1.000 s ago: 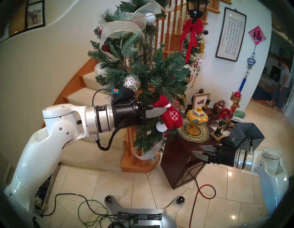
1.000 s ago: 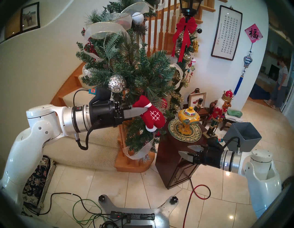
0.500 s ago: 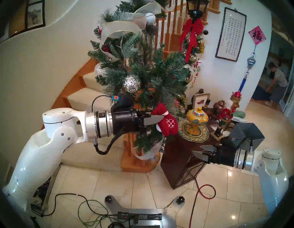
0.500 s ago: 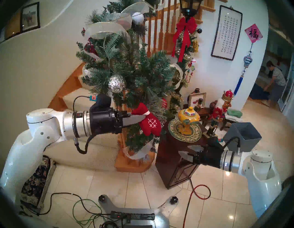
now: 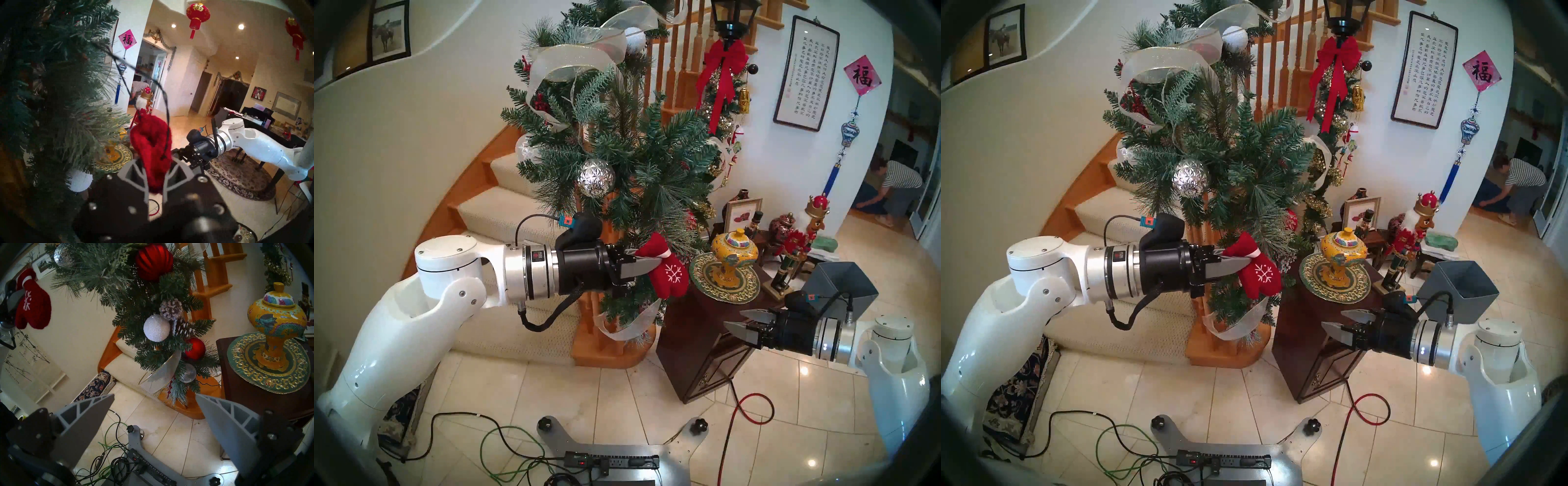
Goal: Hang the ornament onto the Christmas-tree-style decoration
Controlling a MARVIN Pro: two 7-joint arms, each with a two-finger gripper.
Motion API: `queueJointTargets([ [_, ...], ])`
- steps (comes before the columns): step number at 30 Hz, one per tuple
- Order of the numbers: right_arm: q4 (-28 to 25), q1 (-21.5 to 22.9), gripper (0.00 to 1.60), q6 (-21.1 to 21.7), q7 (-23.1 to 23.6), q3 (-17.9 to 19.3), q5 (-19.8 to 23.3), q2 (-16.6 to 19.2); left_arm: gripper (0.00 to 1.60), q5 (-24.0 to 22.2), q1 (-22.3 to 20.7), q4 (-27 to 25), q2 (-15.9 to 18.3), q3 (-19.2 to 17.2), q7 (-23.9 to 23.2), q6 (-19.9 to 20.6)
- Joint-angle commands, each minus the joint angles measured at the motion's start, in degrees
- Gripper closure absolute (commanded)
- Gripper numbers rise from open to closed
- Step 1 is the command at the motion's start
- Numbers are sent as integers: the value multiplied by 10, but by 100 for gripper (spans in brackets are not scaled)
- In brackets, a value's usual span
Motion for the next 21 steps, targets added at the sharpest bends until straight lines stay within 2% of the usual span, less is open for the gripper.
queueJointTargets([
  [1, -3, 2, 0, 0, 0, 3, 1, 1, 124, 7, -18, 6, -2, -3, -20, -20],
  [9, -3, 2, 0, 0, 0, 3, 1, 1, 115, 17, -27, 17, 1, 1, -42, -22],
  [17, -3, 2, 0, 0, 0, 3, 1, 1, 120, 24, -33, 19, 0, 4, -55, -20],
  [19, -3, 2, 0, 0, 0, 3, 1, 1, 135, 24, -33, 20, -2, 4, -57, -20],
  [20, -3, 2, 0, 0, 0, 3, 1, 1, 159, 23, -33, 21, -3, 4, -58, -20],
  [21, -3, 2, 0, 0, 0, 3, 1, 1, 160, 23, -33, 22, -4, 5, -59, -19],
])
